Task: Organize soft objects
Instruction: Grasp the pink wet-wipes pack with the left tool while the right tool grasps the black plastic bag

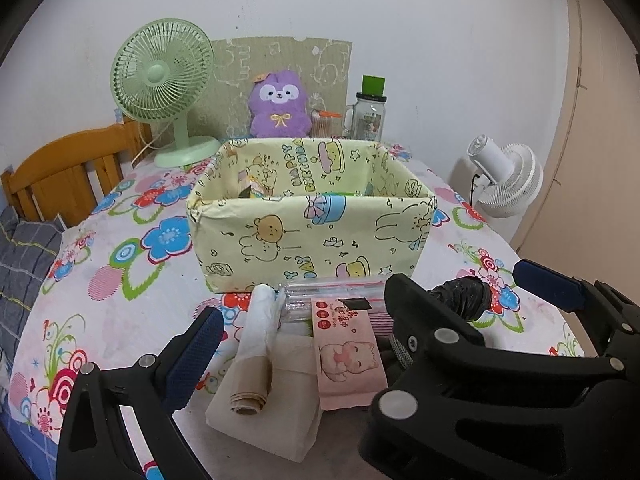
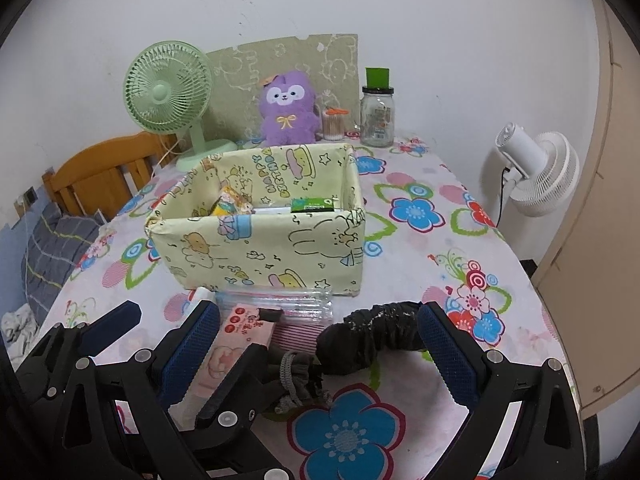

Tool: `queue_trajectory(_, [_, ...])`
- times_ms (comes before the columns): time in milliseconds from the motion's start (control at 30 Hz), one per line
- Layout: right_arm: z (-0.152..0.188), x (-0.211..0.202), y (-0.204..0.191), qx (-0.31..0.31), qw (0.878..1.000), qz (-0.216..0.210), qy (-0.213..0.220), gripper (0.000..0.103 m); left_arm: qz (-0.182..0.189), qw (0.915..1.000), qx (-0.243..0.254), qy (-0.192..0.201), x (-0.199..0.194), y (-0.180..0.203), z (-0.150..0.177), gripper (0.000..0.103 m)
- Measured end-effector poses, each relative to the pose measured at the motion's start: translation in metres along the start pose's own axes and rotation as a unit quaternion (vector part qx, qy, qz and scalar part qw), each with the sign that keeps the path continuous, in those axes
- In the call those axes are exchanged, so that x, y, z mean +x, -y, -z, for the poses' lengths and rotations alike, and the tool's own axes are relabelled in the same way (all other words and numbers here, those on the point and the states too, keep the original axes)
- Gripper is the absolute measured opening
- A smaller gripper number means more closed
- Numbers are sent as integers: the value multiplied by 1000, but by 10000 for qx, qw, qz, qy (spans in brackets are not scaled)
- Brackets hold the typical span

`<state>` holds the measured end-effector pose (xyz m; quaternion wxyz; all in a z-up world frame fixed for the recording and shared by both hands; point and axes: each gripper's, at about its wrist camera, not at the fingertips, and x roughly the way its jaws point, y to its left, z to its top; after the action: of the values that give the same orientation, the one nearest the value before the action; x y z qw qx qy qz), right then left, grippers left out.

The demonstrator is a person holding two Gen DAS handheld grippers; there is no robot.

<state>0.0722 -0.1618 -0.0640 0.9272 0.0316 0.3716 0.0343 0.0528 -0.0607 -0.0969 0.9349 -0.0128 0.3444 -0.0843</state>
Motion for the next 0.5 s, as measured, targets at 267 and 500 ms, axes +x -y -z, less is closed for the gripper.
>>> queue_trajectory(267, [4,15,11,82,9997,127,-181,99,142,9995,15,-297,17,3,3,87])
queue_trajectory(500, [6,27,22,214,9991,152,-339,96,102,9989,91,-441,28,8,3,80])
